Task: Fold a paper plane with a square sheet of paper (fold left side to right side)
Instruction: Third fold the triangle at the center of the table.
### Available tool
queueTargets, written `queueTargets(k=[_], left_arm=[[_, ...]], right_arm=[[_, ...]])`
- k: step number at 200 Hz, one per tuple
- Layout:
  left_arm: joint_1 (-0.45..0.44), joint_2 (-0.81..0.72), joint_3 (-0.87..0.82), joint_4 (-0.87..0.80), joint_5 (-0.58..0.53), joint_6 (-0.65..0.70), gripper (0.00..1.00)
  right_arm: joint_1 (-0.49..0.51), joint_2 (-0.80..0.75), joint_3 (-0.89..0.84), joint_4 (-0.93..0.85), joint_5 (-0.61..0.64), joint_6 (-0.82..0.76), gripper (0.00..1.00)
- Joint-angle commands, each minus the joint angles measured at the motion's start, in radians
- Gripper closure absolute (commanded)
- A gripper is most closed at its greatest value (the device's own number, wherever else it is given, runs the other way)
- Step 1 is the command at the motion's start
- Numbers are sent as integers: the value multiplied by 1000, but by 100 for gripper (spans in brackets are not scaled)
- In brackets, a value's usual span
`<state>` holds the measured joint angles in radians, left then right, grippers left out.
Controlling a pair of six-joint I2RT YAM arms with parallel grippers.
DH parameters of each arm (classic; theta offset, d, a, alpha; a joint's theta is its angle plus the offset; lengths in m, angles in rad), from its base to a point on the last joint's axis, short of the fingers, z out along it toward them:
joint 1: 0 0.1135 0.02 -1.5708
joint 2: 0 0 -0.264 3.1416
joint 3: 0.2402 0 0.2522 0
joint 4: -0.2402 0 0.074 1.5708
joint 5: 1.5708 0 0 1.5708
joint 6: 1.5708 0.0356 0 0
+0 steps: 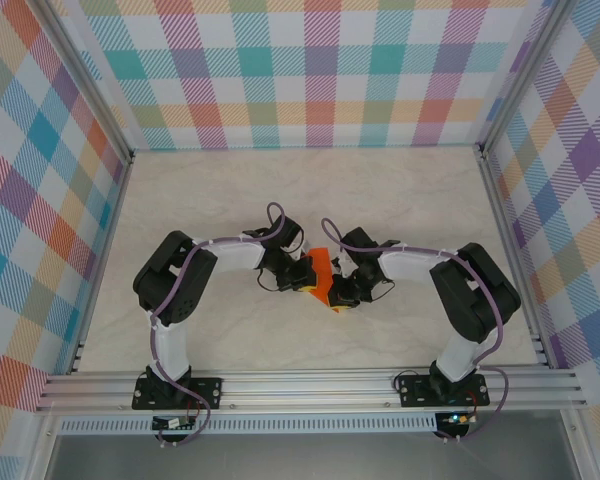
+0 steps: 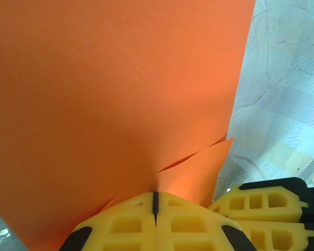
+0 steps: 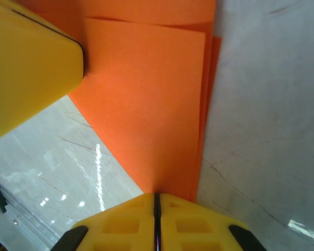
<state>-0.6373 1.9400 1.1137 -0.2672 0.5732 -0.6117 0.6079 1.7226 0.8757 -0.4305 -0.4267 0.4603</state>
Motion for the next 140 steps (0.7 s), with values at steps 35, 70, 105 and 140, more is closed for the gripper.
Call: queueTargets(k=[35,70,105,140], left_arm=[[-4,43,-17,-101,-95,21,100],[-3,42,-11,-110,-98,27,100],[-4,39,-8,-115,-101,29,100],[-4,38,-2,-119,-98,29,100]], right_arm=[[0,7,-41,-87,48,10,91],[-3,-45,-84,-114,60,6,91],[-17,-95,-118,-141,76,-1,91],[-19,-161,-73,-190,70,-13,91]])
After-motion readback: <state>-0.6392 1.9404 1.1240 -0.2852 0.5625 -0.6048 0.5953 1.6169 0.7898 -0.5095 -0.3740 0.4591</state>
